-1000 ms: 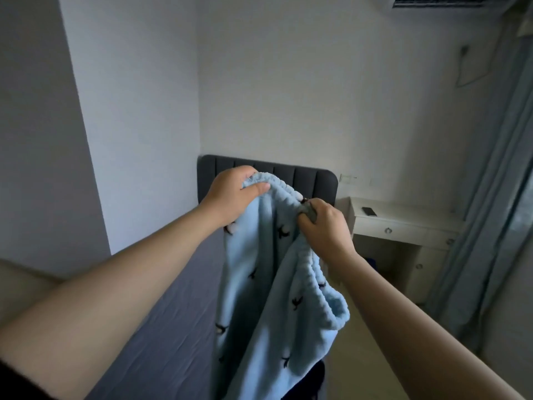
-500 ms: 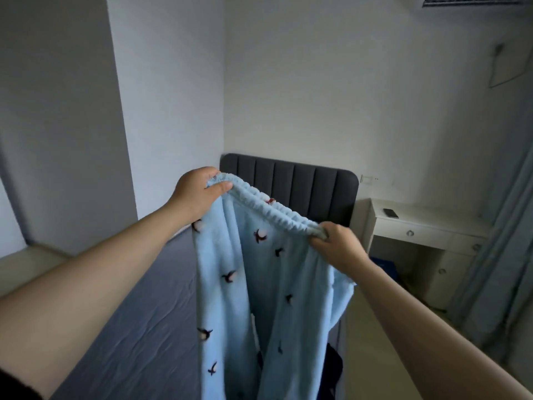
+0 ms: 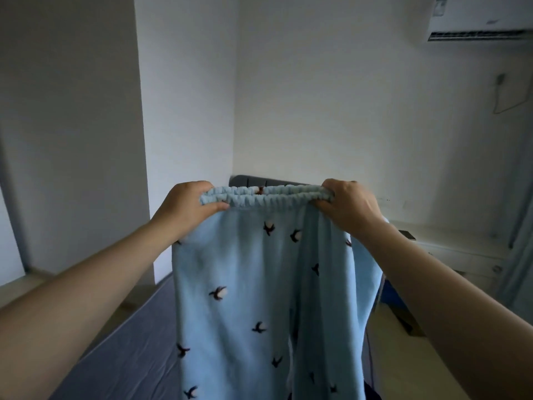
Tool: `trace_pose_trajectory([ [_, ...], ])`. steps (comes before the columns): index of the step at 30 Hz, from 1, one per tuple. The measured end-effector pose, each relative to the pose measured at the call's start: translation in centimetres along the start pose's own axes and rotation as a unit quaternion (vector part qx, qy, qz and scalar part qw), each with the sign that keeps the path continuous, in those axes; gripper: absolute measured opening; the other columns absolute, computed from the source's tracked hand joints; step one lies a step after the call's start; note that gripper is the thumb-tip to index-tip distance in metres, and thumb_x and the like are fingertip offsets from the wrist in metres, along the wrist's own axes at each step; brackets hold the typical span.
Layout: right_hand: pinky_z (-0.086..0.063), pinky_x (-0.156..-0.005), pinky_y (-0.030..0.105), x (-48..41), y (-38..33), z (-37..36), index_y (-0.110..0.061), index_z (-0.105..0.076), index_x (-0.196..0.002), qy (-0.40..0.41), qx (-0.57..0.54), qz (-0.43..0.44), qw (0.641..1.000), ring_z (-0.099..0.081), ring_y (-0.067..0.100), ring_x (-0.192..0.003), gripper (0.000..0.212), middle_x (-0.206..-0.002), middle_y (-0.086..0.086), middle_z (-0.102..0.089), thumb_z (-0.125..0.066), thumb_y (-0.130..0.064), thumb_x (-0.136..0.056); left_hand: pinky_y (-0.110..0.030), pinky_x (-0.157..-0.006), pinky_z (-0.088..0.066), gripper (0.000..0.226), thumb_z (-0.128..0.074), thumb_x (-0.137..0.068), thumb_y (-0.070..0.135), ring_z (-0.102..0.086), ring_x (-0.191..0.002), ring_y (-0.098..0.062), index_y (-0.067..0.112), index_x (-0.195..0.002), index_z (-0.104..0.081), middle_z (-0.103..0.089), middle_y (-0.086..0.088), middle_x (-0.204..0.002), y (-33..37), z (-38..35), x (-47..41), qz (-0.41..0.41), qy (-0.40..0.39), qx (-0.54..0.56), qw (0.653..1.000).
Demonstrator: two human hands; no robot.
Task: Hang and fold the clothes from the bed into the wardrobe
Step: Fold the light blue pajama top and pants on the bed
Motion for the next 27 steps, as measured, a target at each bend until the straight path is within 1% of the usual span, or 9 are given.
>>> trace_pose_trajectory([
  [2,-0.031,-0.058,0.033,-0.7,-1.5,-0.8,-0.013,-0.056,-0.083,0.005,0.001,-0.001,1.000,-0.058,0.035,-0.077,0.031,-0.073,0.007,-0.058,-0.061,-0.044,-0.088,-0.029,-0.049,-0.022,0.055,-0.076,-0.079,0.031,-0.026,-0.049,-0.013,0.019,-0.055,-0.029,-0.027,0.005,-0.049,-1.9,1.2,-0.6,0.000,0.018,-0.002,1.000],
  [5,-0.030,-0.057,0.033,-2.2,-3.4,-1.4,-0.012,-0.057,-0.083,0.011,0.013,0.000,1.000,-0.058,0.035,-0.077,0.034,-0.073,0.007,-0.059,-0.061,-0.046,-0.088,-0.033,-0.049,-0.021,0.054,-0.072,-0.082,0.032,-0.026,-0.053,-0.021,0.016,-0.057,-0.027,-0.027,0.000,-0.051,-4.1,2.7,-1.9,0.000,0.033,-0.021,0.999],
  [11,-0.031,-0.057,0.031,-6.2,-5.9,-2.5,-0.016,-0.055,-0.083,0.034,-0.001,0.010,0.999,-0.050,0.028,-0.071,0.030,-0.073,0.002,-0.054,-0.063,-0.045,-0.086,-0.037,-0.053,-0.021,0.053,-0.067,-0.086,0.034,-0.034,-0.056,-0.029,0.015,-0.058,-0.026,-0.030,-0.004,-0.051,-6.9,5.0,-4.4,0.004,0.083,-0.053,0.995],
  [16,-0.033,-0.060,0.032,-7.1,-5.7,-6.2,-0.017,-0.050,-0.083,-0.024,0.044,0.006,0.999,-0.060,0.034,-0.087,0.023,-0.084,0.008,-0.063,-0.062,-0.036,-0.085,-0.035,-0.054,-0.023,0.049,-0.067,-0.087,0.031,-0.041,-0.060,-0.032,0.013,-0.060,-0.030,-0.035,-0.006,-0.054,-10.9,7.2,-5.7,0.008,0.112,-0.088,0.990],
  [19,-0.030,-0.058,0.032,-7.5,-5.9,-7.4,-0.018,-0.045,-0.078,-0.027,0.050,-0.010,0.998,-0.059,0.033,-0.083,0.023,-0.074,0.001,-0.053,-0.062,-0.032,-0.085,-0.034,-0.057,-0.023,0.046,-0.066,-0.087,0.029,-0.043,-0.064,-0.031,0.015,-0.061,-0.031,-0.034,-0.002,-0.059,-13.9,6.1,-6.3,0.014,0.083,-0.095,0.992],
  [21,-0.029,-0.056,0.032,-8.5,-7.3,-7.6,-0.017,-0.046,-0.079,-0.006,0.055,-0.003,0.998,-0.058,0.032,-0.079,0.022,-0.072,0.000,-0.051,-0.061,-0.032,-0.086,-0.034,-0.056,-0.024,0.040,-0.070,-0.084,0.028,-0.048,-0.069,-0.033,0.012,-0.067,-0.038,-0.039,-0.003,-0.063,-16.2,5.4,-7.2,0.016,0.054,-0.085,0.995],
  [23,-0.031,-0.059,0.033,-9.7,-9.0,-8.5,-0.017,-0.046,-0.085,-0.005,0.079,0.000,0.997,-0.058,0.032,-0.081,0.022,-0.080,0.005,-0.058,-0.057,-0.035,-0.089,-0.033,-0.052,-0.026,0.038,-0.077,-0.077,0.030,-0.048,-0.069,-0.030,0.009,-0.074,-0.045,-0.046,-0.002,-0.067,-18.6,5.1,-8.5,0.006,0.026,-0.068,0.997],
  [25,-0.034,-0.061,0.032,-10.3,-10.0,-9.6,-0.017,-0.043,-0.088,-0.039,0.111,-0.008,0.993,-0.059,0.032,-0.085,0.024,-0.090,0.008,-0.063,-0.054,-0.038,-0.091,-0.024,-0.049,-0.029,0.042,-0.081,-0.072,0.032,-0.045,-0.066,-0.026,0.009,-0.075,-0.047,-0.046,0.002,-0.064,-20.5,4.6,-9.7,-0.009,0.006,-0.051,0.999],
  [27,-0.038,-0.062,0.032,-10.6,-10.6,-10.6,-0.019,-0.042,-0.089,-0.062,0.133,-0.016,0.989,-0.061,0.031,-0.085,0.027,-0.091,0.007,-0.064,-0.054,-0.042,-0.090,-0.021,-0.049,-0.028,0.041,-0.080,-0.073,0.033,-0.043,-0.062,-0.022,0.010,-0.074,-0.046,-0.045,0.005,-0.062,-22.4,4.0,-10.7,-0.019,-0.001,-0.031,0.999],
])
Point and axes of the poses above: each hand's wrist, its own x-axis away from the middle knuckle, its own z-axis out of the back of the hand, y = z × x, the point moved 5 cm from there along -x, towards the middle knuckle
